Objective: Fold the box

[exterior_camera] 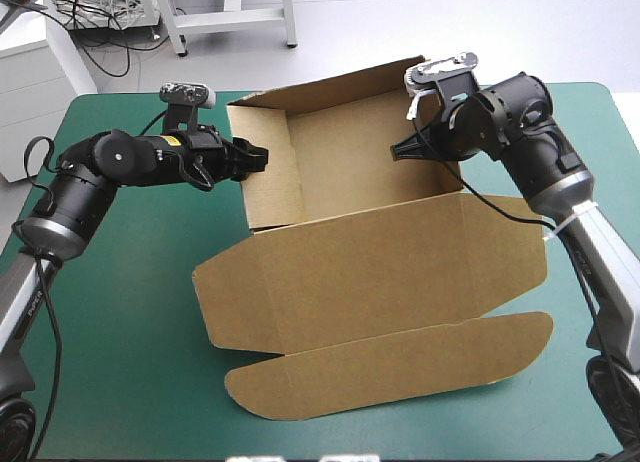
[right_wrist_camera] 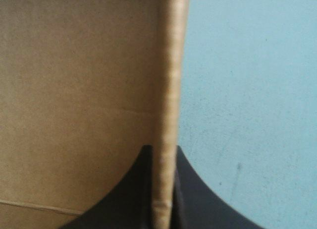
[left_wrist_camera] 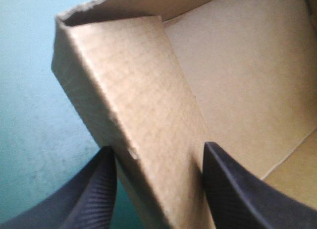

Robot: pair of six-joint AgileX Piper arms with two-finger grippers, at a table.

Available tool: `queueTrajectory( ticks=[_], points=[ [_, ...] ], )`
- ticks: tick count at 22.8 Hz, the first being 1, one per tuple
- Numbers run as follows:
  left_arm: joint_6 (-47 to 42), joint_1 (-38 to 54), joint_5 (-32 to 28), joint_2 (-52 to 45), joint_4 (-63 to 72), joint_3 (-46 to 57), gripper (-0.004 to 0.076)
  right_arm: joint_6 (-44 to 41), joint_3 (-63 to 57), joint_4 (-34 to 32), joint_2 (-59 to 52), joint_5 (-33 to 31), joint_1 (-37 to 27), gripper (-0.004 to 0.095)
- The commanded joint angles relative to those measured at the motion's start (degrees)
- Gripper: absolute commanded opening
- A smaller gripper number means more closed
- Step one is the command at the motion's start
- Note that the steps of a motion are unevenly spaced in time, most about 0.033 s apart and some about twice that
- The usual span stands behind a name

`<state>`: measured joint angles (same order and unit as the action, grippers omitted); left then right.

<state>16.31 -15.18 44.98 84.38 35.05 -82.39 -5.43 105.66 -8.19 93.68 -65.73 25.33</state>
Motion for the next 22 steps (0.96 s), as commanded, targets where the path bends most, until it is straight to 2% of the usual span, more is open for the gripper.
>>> queueTrajectory(
  ticks=[1,2,6,14,22],
  points=[
    [-12.1,-2.8,-2.2,-1.5,-10.2,-3.6,0.0284,-0.3,1.8,5.1,-1.7,7.3,3.0,-0.0017],
    [-17.0,-4.2,-2.1,-0.7,-16.1,-4.2,0.0215,-1.4,1.9,5.1,-0.7,8.3,4.1,-0.0017],
    [-25.1,-7.7,0.7,2.7,-28.8,-4.7,0.0001,-6.0,1.9,5.8,3.5,8.5,5.0,-0.0018],
    [-27.7,-7.7,2.4,12.4,-29.2,-4.7,-0.0009,-7.7,1.9,8.6,13.7,8.5,3.0,-0.0019],
    [-27.7,-7.5,1.4,18.1,-29.6,-4.7,-0.0009,-3.7,1.9,12.2,19.5,8.6,-0.7,-0.002]
  ],
)
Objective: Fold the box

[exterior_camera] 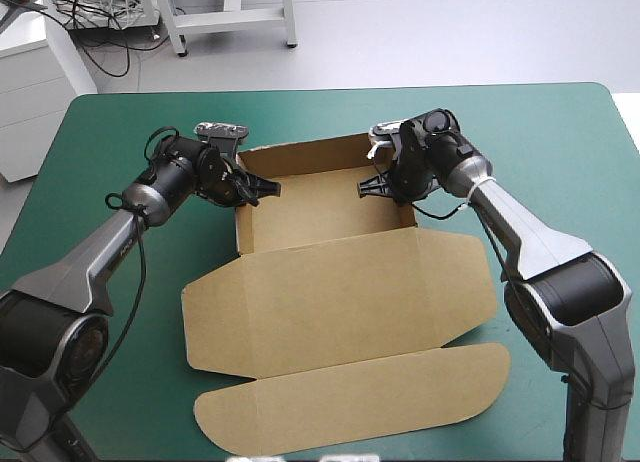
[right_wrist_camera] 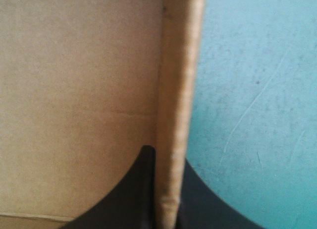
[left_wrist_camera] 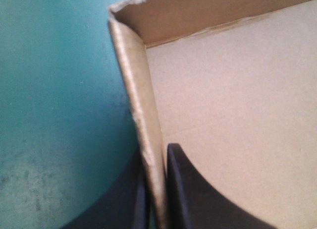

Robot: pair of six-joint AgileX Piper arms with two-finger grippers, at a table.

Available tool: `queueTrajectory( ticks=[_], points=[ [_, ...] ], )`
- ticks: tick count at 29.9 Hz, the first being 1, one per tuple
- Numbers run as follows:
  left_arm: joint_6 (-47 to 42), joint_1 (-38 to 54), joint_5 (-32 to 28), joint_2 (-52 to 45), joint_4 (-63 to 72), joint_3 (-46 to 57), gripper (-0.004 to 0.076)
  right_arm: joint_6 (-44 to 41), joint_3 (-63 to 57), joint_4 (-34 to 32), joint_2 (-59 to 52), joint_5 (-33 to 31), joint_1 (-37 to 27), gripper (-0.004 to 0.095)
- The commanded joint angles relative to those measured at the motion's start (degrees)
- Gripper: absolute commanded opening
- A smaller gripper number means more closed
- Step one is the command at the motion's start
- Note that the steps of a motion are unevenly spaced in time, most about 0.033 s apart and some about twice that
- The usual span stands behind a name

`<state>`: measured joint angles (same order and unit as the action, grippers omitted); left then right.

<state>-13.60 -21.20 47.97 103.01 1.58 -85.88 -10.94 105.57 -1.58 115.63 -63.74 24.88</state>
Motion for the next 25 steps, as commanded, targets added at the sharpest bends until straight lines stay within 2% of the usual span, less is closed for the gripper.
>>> queueTrajectory(
  ticks=[1,11,15,18,21,25],
  points=[
    [2.2,-1.4,-1.9,0.0,3.9,-1.2,-0.0009,2.1,2.0,5.7,-1.9,6.8,-0.6,-0.002],
    [2.3,-1.4,-2.3,4.7,3.7,-1.7,-0.0008,4.1,2.4,5.6,0.6,8.8,-2.1,-0.0014],
    [6.2,-1.4,-1.8,4.2,3.6,-1.7,0.0009,7.4,4.7,5.6,0.6,6.9,-2.4,0.0079],
    [6.3,-1.4,-1.1,3.0,3.2,-1.7,0.0083,7.8,7.3,5.6,0.6,5.8,-2.4,0.0208],
    [6.3,-1.4,-0.7,1.4,1.1,-1.7,0.0202,7.8,9.8,5.5,0.6,4.0,-2.4,0.0326],
    [6.1,-1.3,-0.7,-0.3,0.6,-1.7,0.0324,7.8,11.9,5.2,0.6,0.9,-2.5,0.0381]
  ],
)
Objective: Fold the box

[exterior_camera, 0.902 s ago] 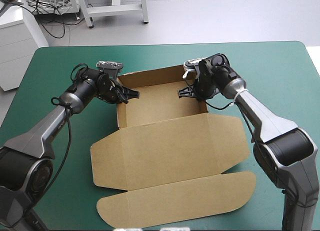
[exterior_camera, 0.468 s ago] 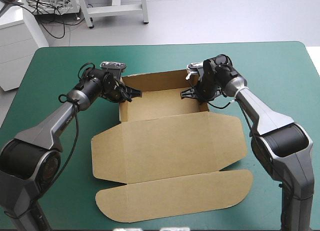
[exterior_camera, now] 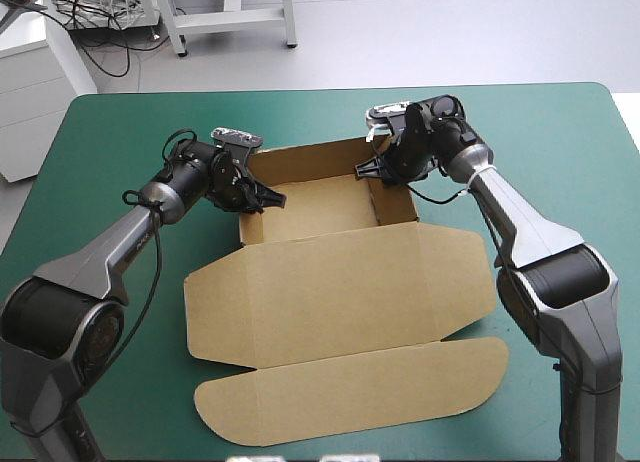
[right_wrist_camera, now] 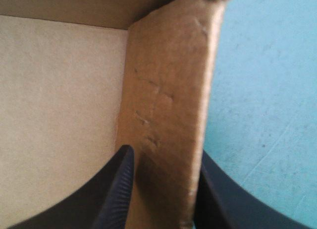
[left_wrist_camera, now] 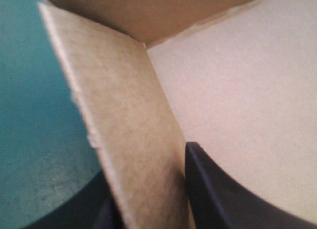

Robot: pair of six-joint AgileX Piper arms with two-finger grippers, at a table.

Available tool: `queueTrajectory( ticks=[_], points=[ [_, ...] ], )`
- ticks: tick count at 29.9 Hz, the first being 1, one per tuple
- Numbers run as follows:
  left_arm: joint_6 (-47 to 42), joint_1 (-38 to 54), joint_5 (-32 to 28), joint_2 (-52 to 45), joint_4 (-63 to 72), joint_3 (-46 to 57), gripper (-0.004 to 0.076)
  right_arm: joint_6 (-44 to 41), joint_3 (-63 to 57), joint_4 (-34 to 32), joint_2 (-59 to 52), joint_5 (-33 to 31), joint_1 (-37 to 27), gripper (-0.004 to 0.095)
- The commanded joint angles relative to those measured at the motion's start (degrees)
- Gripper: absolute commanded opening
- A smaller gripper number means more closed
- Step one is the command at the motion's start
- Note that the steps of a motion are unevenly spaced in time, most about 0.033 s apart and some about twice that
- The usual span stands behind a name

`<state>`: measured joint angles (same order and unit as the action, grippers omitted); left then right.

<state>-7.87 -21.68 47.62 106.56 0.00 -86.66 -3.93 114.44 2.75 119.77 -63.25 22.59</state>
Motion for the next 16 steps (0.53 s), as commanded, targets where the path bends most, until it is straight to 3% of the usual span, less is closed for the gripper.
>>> queueTrajectory(
  ticks=[1,9,13,16],
  points=[
    [0.1,-0.9,-0.1,-4.2,2.3,-1.0,0.0339,0.8,3.4,0.9,-3.5,-0.5,-0.4,0.0382],
    [-0.4,-0.9,-0.2,-8.6,0.6,-1.4,0.0344,0.8,7.7,-1.1,-3.7,-8.6,-1.4,0.0382],
    [-0.7,-0.9,1.4,-10.9,-0.4,-4.0,0.0344,0.8,10.2,0.3,-4.4,-8.6,-1.7,0.0384],
    [-0.7,-0.9,6.1,-12.0,-0.4,-7.2,0.0344,0.8,10.5,1.5,-5.6,-8.6,-1.7,0.0384]
  ],
)
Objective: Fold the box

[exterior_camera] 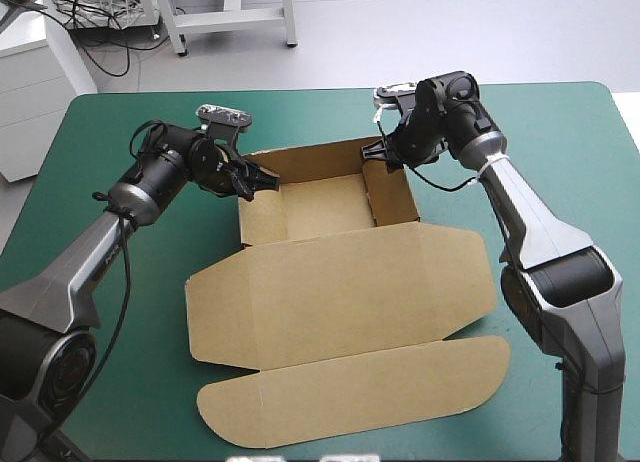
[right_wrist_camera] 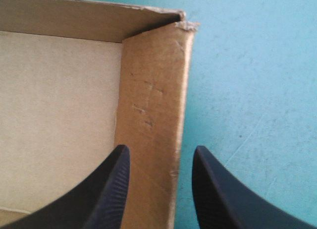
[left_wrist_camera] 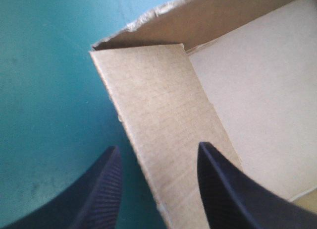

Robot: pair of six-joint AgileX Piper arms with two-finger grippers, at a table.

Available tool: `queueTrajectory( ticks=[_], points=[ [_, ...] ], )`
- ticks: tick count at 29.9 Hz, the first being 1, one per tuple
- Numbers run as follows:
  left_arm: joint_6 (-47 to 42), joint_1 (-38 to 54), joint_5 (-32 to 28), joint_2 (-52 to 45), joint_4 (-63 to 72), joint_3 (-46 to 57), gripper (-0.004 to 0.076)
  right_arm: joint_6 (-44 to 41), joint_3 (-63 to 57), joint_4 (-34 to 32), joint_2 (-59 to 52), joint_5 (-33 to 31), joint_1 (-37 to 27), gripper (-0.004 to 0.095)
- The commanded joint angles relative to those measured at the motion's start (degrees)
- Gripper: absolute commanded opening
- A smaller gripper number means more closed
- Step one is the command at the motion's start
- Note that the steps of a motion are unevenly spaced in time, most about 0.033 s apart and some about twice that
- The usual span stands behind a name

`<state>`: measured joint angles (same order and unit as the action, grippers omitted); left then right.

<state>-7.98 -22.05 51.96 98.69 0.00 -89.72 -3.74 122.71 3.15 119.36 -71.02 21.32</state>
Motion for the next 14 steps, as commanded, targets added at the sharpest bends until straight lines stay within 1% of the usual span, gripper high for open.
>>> queueTrajectory(
  ticks=[1,6,9,10,12,14],
  points=[
    [-0.5,-0.5,4.1,-4.5,-0.4,-5.5,0.0344,0.6,2.3,1.4,-5.8,-0.8,-0.4,0.0384],
    [-0.1,-0.6,15.3,-6.2,-3.4,-12.8,0.0342,0.6,2.3,1.9,-8.8,-0.8,-0.4,0.0385],
    [1.3,-0.6,20.4,-7.7,-6.3,-17.3,0.0291,0.6,2.3,1.7,-9.6,-0.8,-0.4,0.0386],
    [2.4,-0.6,21.6,-8.6,-6.7,-18.3,0.0253,0.6,2.3,1.5,-9.8,-0.8,-0.4,0.0386],
    [4.5,-0.6,21.3,-10.8,-6.4,-19.1,0.0162,0.6,2.3,1.5,-9.8,-0.8,-0.4,0.0386],
    [6.8,-0.6,20.6,-14.3,-5.3,-19.1,0.0044,0.6,2.3,1.5,-9.5,-0.8,-0.4,0.0386]
  ],
)
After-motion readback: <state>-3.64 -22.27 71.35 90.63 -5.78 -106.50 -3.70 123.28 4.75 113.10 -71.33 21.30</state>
